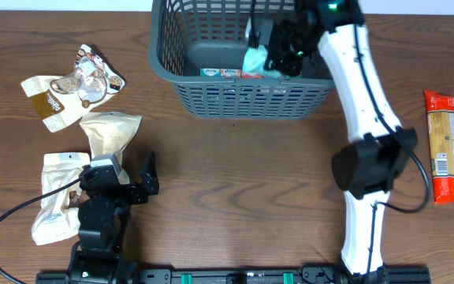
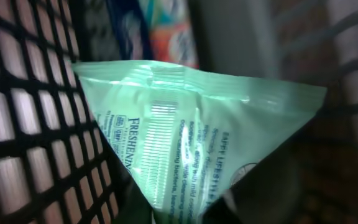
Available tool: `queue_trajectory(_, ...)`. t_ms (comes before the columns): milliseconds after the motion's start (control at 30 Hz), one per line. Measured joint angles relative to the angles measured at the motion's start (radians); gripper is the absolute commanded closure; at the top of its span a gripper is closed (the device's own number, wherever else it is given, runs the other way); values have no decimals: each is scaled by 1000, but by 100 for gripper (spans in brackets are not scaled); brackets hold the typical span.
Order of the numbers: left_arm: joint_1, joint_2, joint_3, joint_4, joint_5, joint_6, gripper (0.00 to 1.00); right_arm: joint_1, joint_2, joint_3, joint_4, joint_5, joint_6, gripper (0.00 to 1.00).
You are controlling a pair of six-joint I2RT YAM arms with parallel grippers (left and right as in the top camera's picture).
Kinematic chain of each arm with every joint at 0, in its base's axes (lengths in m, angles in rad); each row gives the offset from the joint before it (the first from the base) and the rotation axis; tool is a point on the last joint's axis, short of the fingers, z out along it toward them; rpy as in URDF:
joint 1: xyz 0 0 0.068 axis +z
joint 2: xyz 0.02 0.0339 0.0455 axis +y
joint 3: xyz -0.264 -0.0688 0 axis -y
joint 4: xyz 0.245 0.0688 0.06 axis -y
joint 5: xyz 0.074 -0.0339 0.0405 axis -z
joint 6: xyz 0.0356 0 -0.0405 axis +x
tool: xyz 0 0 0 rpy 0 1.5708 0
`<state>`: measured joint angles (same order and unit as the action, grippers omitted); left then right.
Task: Pack container
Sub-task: 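Carry the wipe pouch with the right gripper and release into basket, then move the right gripper to the spaghetti package and grasp it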
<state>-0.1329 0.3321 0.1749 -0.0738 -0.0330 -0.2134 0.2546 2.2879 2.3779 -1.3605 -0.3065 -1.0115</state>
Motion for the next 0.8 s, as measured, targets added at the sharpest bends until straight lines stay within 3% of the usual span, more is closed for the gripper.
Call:
queue_trajectory(33, 0, 0, 0, 0, 0, 0, 1, 0, 17, -4, -6, 11, -6, 49)
queue_trajectory(100, 0, 0, 0, 0, 0, 0, 1, 0, 29, -7, -9, 21, 0, 24)
queue_trajectory(133, 0, 0, 0, 0, 0, 0, 1, 0, 29, -8, -8, 26, 4, 16)
queue_trajectory(400, 0, 0, 0, 0, 0, 0, 2, 0, -26, -8, -18, 67, 37, 8)
queue_trajectory(600, 0, 0, 0, 0, 0, 0, 2, -18, -215, -8, 56, 183, 104, 6)
queue_trajectory(800, 0, 0, 0, 0, 0, 0, 1, -182, -435, -2, 90, 256, 233, 3)
